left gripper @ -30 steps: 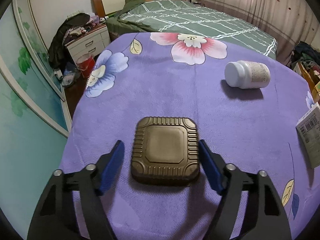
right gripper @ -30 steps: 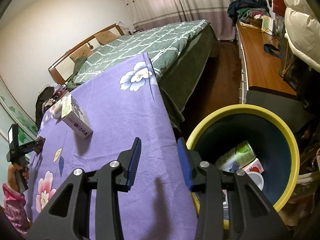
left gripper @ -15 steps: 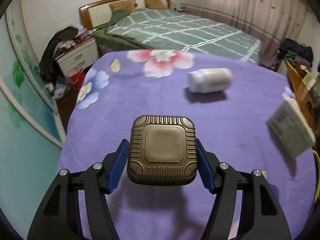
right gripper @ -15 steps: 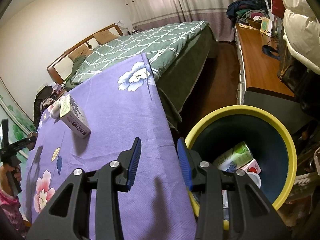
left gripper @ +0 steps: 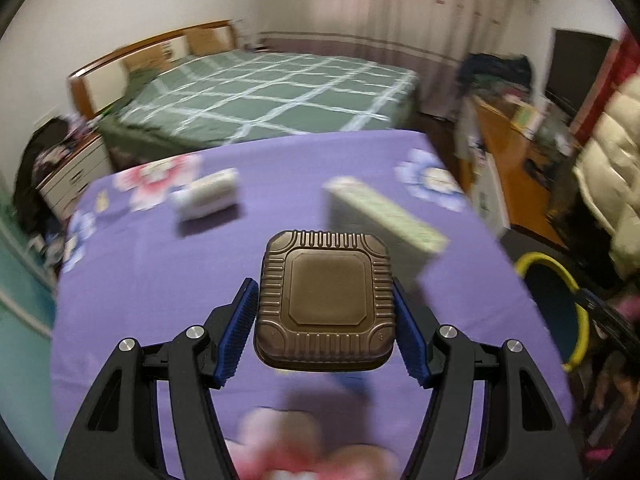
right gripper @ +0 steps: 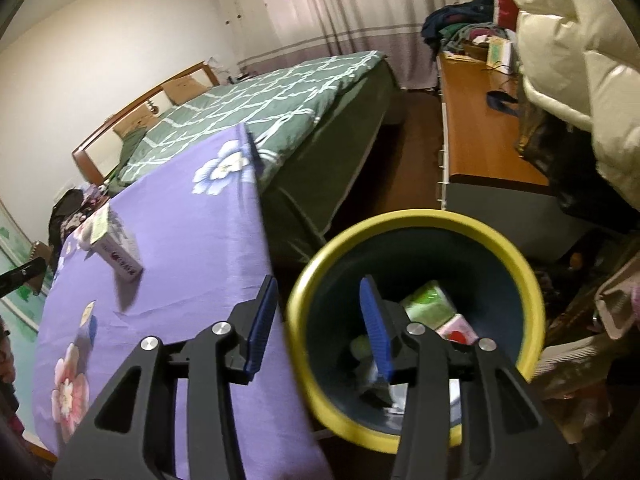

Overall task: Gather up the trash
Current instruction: 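Grasp the brown square lid with the left gripper and drop it into the bin, then reach the right gripper to the white tea box and grasp it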

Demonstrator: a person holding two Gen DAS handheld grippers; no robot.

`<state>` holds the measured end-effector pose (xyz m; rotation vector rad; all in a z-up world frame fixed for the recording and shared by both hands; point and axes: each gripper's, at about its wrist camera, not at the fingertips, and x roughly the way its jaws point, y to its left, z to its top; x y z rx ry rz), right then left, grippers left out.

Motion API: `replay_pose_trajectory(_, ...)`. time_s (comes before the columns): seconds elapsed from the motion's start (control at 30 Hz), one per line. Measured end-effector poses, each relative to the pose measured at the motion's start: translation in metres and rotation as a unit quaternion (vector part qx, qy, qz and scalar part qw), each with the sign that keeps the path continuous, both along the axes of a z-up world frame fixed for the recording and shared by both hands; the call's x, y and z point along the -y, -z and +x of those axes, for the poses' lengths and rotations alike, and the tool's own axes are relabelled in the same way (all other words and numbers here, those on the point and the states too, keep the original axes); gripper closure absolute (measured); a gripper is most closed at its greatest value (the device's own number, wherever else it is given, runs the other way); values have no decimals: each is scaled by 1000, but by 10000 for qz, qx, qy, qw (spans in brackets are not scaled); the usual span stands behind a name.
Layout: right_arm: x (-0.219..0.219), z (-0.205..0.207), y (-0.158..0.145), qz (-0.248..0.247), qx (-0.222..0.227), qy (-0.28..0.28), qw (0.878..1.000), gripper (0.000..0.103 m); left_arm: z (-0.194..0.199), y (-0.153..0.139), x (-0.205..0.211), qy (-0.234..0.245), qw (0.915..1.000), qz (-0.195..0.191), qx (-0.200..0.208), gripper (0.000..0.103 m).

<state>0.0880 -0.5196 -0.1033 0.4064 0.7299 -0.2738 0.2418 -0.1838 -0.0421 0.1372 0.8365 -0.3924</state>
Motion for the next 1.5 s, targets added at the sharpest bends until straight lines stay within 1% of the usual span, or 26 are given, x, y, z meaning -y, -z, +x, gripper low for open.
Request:
replay_pose_trajectory(0.1,11,-12,1,-122,-28,170,9998,62,-19,-2,43,464,9989,-40,-15,39)
replay_pose_trajectory(0.2,20,-24,2,-265,-78,302,9992,61,-37,0,92,937,9956,-48,-66,39)
replay_pose_trajectory(0.23,23,-28,2,-301,-93,343,9989,61,-41,1,103,1029,9946,-50,-87,39)
replay_pose_trajectory(0.4,46,-60,2,-427,-136,628,9970,57,-63,10,179,1622,9864,-56,-266,38)
replay_pose_trajectory(0.5,59,-82,3,-439,-131,809,9957,56,-78,19,229,1991,9793,30,-371,38)
replay_pose_trajectory(0.6,69,-101,4,-428,-128,969,9943,55,-86,30,269,2217,9738,116,-485,38)
replay_pose_trajectory(0.67,76,-112,4,-400,-119,1053,9936,55,-90,37,288,2326,9709,141,-545,38)
replay_pose_trajectory(0.77,81,-122,4,-395,-103,1129,9928,53,-93,46,310,2364,9696,200,-600,37)
replay_pose_trajectory(0.8,84,-125,4,-397,-98,1157,9924,52,-92,48,315,2373,9693,212,-603,35)
replay_pose_trajectory(0.83,85,-127,4,-390,-94,1176,9923,52,-92,50,319,2361,9696,263,-579,25)
replay_pose_trajectory(0.87,87,-129,4,-376,-89,1190,9921,52,-92,52,322,2320,9708,306,-527,21)
replay_pose_trajectory(0.9,87,-130,4,-365,-81,1199,9921,52,-92,52,323,2292,9717,322,-481,19)
replay_pose_trajectory(1.0,87,-130,1,-361,-48,1191,9922,52,-91,51,318,2259,9724,284,-505,19)
replay_pose_trajectory(1.2,74,-115,-1,-384,-68,997,9943,51,-85,29,272,2077,9776,97,-312,19)
replay_pose_trajectory(1.3,60,-102,-3,-383,-66,819,9959,51,-79,17,232,1859,9823,-17,-229,17)
replay_pose_trajectory(1.5,19,-63,-11,-403,-80,249,9988,51,-55,1,129,1076,9941,-79,84,15)
